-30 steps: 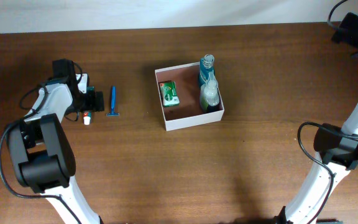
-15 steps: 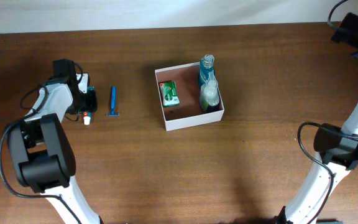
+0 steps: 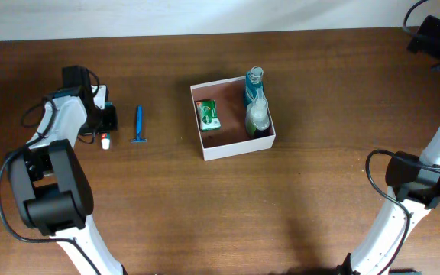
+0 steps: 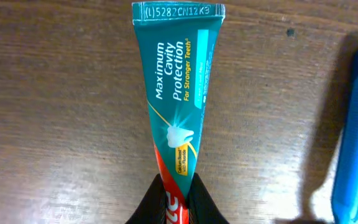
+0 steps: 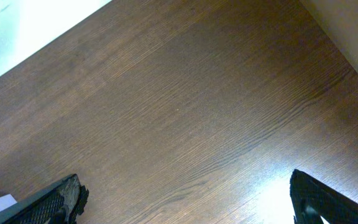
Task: Pack container
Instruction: 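Lift the toothpaste tube and carry it over the pink box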
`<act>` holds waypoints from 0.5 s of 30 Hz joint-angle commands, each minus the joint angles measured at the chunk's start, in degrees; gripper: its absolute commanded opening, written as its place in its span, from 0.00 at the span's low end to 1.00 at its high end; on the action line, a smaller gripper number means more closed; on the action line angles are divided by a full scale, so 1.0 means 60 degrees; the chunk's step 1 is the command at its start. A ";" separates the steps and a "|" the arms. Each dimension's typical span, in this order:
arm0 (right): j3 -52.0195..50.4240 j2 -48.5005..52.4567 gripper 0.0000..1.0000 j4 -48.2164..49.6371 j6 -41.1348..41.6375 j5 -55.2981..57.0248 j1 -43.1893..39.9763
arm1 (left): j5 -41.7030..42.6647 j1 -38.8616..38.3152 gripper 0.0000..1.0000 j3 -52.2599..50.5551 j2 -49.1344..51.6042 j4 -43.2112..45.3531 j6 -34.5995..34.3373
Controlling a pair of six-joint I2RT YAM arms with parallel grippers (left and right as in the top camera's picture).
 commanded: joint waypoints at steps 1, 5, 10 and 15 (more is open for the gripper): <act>-0.0033 0.0168 0.98 -0.0058 0.0044 -0.0022 -0.0029 | 0.0000 0.0004 0.05 0.0827 0.0149 -0.0506 -0.0025; -0.0033 0.0168 0.98 -0.0058 0.0044 -0.0022 -0.0029 | 0.0444 -0.0157 0.05 0.1985 0.0149 -0.1566 -0.0025; -0.0033 0.0168 0.98 -0.0058 0.0044 -0.0022 -0.0029 | 0.1246 -0.0627 0.05 0.3894 0.0149 -0.2973 -0.0025; -0.0033 0.0168 0.98 -0.0058 0.0044 -0.0022 -0.0029 | 0.2597 -0.1410 0.05 0.5734 0.0149 -0.4073 -0.0040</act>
